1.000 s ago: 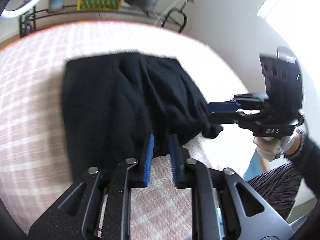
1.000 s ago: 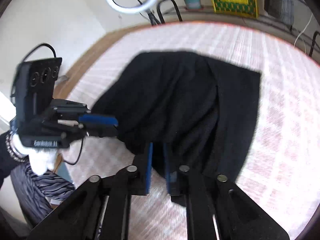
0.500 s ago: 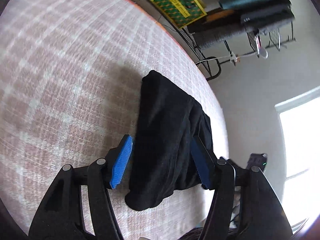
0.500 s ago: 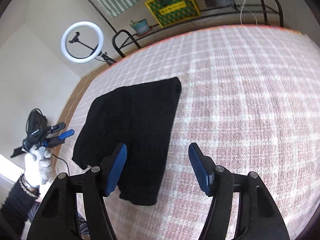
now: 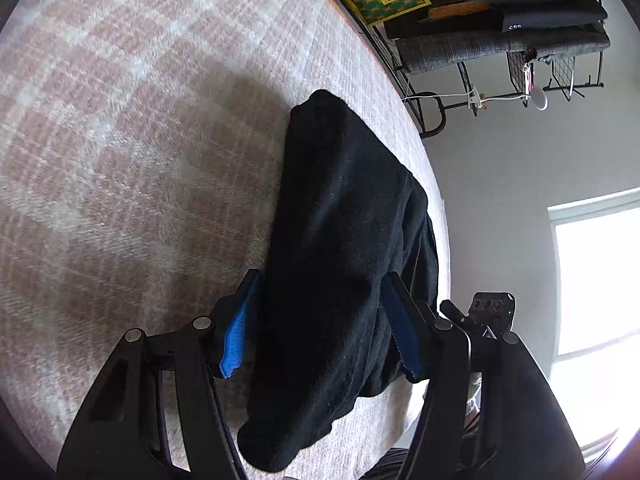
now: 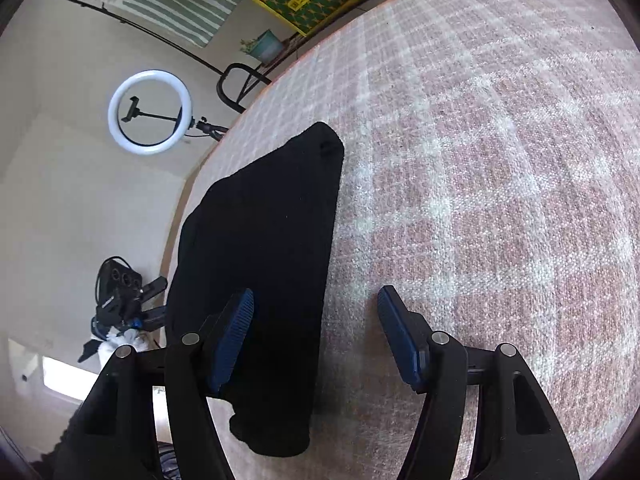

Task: Fold large clothes
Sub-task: 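Grasp the folded sweater end with both tools and lift it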

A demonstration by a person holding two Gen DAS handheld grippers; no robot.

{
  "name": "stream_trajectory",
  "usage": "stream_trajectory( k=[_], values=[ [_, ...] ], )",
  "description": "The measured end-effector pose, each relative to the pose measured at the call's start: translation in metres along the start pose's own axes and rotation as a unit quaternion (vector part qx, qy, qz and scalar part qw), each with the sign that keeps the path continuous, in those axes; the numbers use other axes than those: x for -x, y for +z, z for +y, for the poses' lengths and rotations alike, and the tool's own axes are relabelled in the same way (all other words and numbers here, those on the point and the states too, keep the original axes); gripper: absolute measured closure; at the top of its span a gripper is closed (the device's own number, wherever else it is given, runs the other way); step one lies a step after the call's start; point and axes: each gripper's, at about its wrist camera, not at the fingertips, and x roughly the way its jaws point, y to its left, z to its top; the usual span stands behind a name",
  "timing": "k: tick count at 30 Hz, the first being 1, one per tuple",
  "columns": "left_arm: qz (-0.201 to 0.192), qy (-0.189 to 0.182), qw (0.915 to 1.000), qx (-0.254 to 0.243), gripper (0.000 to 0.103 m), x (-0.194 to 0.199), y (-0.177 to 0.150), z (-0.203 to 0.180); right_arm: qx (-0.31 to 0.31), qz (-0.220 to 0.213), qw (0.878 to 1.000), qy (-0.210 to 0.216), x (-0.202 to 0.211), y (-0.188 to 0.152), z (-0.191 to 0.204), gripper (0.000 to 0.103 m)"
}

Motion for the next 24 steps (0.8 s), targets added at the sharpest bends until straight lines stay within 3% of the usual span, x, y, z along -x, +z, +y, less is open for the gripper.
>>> stream_trajectory(
  k=[3, 9, 11, 13, 16, 19, 24],
  values=[
    [-0.003, -0.011, 0.9999, -0.002, 0.041, -0.006, 0.004, -0.003, -0.004, 0.003, 1.0, 0.022, -0.006, 0.004, 0.0, 0.042],
    [-0.003, -0.023, 0.9996, -0.013, 0.043, -0.011, 0.005, -0.004, -0.014, 0.021, 0.998, 0.055, -0.028, 0.007, 0.003, 0.066],
    [-0.003, -0.017, 0.9998, -0.013, 0.054, -0.014, 0.008, -0.007, -0.015, 0.022, 0.998, 0.059, -0.033, 0.005, 0.004, 0.068],
    [-0.006, -0.011, 0.9998, -0.015, 0.056, -0.015, 0.008, -0.007, -0.015, 0.024, 0.998, 0.064, -0.036, 0.004, 0.005, 0.068],
    [-0.011, 0.021, 0.9991, -0.034, 0.068, -0.016, 0.006, -0.014, -0.01, 0.027, 0.998, 0.062, -0.045, 0.003, 0.012, 0.069],
    [-0.024, 0.057, 0.9956, -0.07, 0.074, -0.018, 0.001, -0.03, -0.004, 0.027, 0.998, 0.048, -0.045, 0.001, 0.015, 0.076],
    [-0.049, 0.113, 0.9822, -0.141, 0.078, -0.018, -0.012, -0.065, 0.056, 0.018, 0.998, -0.02, -0.042, 0.001, 0.042, 0.083]
  ],
)
